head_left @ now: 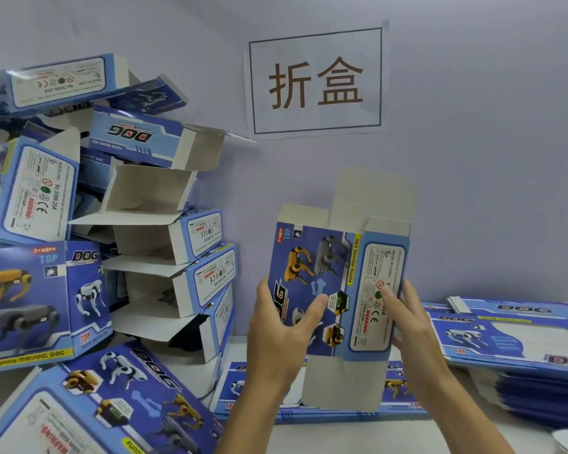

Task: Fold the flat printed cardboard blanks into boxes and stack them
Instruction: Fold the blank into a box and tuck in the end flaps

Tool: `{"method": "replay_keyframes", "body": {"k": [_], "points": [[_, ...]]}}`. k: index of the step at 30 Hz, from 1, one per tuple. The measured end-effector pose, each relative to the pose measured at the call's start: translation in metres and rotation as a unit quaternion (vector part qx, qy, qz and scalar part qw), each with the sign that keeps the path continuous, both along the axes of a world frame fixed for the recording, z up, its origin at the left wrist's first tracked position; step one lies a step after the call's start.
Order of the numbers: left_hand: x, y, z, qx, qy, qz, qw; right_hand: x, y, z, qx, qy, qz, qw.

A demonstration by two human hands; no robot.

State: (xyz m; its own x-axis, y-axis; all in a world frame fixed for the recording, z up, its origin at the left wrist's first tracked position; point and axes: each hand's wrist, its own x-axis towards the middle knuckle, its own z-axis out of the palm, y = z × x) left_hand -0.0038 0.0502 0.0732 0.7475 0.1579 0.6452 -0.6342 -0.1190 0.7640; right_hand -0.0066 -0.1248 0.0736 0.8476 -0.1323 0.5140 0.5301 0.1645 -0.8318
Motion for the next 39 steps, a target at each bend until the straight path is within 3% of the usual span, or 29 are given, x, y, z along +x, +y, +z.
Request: {"method": "replay_keyframes", "body": {"k": [7, 11, 15, 23, 29, 35, 39], "points": [[-0.009, -0.017, -0.002, 0.001, 0.049, -0.128, 0.991, -0.007, 0.018, 0.003, 0.005, 0.021, 0.096, 0.995], [-0.008, -0.018, -0.004, -0.031, 0.072, -0.172, 0.982, -0.012, 0.02, 0.009, -0.044, 0.026, 0.136, 0.989], [-0.004, -0.014, -0.004, -0.089, 0.066, -0.132, 0.985, -0.015, 0.022, 0.015, -0.071, 0.011, 0.104, 0.992], [0.002, -0.009, 0.001, -0.116, 0.058, -0.059, 0.99, -0.017, 0.028, 0.017, -0.076, -0.03, 0.009, 0.997], [-0.001, -0.005, 0.004, -0.134, 0.093, -0.116, 0.98, -0.019, 0.032, 0.019, -0.08, -0.02, 0.008, 0.997], [-0.004, -0.012, 0.003, -0.073, 0.087, -0.09, 0.989, -0.024, 0.034, 0.023, -0.134, 0.004, 0.053, 0.99], [-0.009, -0.018, 0.004, -0.001, 0.058, -0.044, 0.997, -0.021, 0.039, 0.023, -0.194, 0.004, 0.01, 0.981]]}}
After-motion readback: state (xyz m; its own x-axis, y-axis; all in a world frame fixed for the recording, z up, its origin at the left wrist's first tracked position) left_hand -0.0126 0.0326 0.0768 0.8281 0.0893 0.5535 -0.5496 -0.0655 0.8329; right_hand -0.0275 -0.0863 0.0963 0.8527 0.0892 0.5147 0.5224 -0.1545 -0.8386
